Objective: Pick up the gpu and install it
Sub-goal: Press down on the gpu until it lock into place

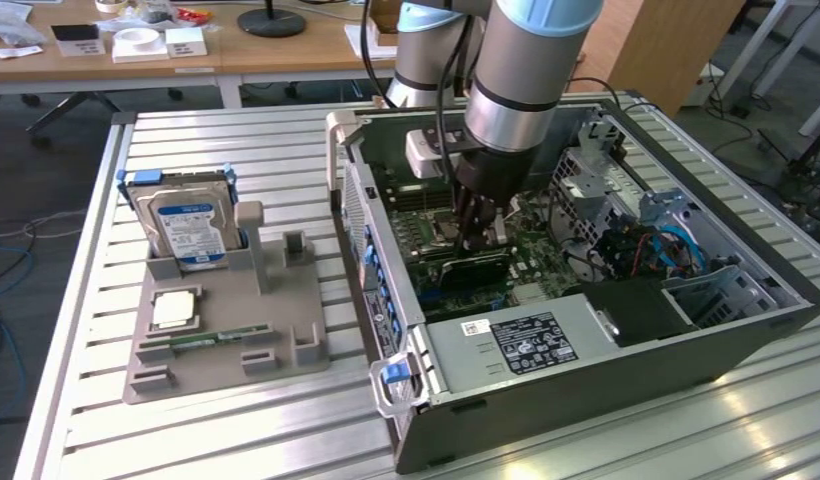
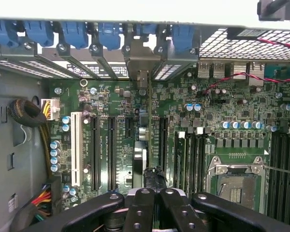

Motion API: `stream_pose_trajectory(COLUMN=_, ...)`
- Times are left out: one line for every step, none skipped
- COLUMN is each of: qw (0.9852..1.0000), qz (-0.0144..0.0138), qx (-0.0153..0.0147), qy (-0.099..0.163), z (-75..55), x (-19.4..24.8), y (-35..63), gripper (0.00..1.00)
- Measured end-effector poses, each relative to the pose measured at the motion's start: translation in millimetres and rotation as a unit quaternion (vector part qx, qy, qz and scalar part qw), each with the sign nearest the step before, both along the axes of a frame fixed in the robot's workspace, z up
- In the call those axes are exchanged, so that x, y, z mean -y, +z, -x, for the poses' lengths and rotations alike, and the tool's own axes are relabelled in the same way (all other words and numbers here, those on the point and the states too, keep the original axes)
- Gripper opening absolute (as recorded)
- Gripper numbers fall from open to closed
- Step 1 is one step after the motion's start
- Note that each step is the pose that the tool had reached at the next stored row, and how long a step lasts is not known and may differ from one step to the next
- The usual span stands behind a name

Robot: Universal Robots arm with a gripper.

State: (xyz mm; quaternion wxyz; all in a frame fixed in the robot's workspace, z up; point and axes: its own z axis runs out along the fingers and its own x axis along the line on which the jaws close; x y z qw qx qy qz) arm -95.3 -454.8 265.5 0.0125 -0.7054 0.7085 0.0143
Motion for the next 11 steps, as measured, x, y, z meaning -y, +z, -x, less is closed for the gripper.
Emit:
stream_pose_trajectory(qw=1.0000, qz=-0.0001, qx=0.0000, qy=0.000, z=0.0, x=-0.3, y=-0.2, gripper=0.11)
stream_pose_trajectory(qw=1.0000, qz=-0.0001, qx=0.0000, qy=0.000, z=0.0, x=-0.4, y=-0.4, gripper=0.11)
stream_pose_trajectory(qw=1.0000, qz=-0.0001, qx=0.0000, qy=0.000, z=-0.1, x=-0.6, y=-0.6, gripper=0.11)
stream_pose_trajectory(qw=1.0000, qz=0.0000, qx=0.0000, qy=0.000, z=0.0, x=-0.6, y=-0.7, gripper=0.11)
stream_pose_trajectory(qw=1.0000, qz=0.0000, qx=-0.0001, qy=0.000, z=0.0, x=-0.6, y=-0.7, gripper=0.11)
stream_pose_trajectory(qw=1.0000, qz=0.0000, qx=-0.0001, qy=0.000, z=0.0, x=-0.6, y=-0.7, gripper=0.11)
stream_pose_trajectory(qw=1.0000, qz=0.0000, qx=-0.0001, qy=0.000, z=0.0, x=-0.6, y=-0.7, gripper=0.11)
stream_pose_trajectory(qw=1.0000, qz=0.0000, qx=0.0000, qy=0.000, z=0.0, x=-0.6, y=-0.8, gripper=0.11)
stream_pose_trajectory(qw=1.0000, qz=0.0000, qx=0.0000, qy=0.000, z=0.0, x=-0.6, y=-0.8, gripper=0.11)
stream_pose_trajectory(qw=1.0000, qz=0.0000, qx=0.0000, qy=0.000, z=0.0, x=-0.3, y=-0.8, gripper=0.11)
stream_pose_trajectory(qw=1.0000, qz=-0.0001, qx=0.0000, qy=0.000, z=0.0, x=-0.3, y=-1.3, gripper=0.11)
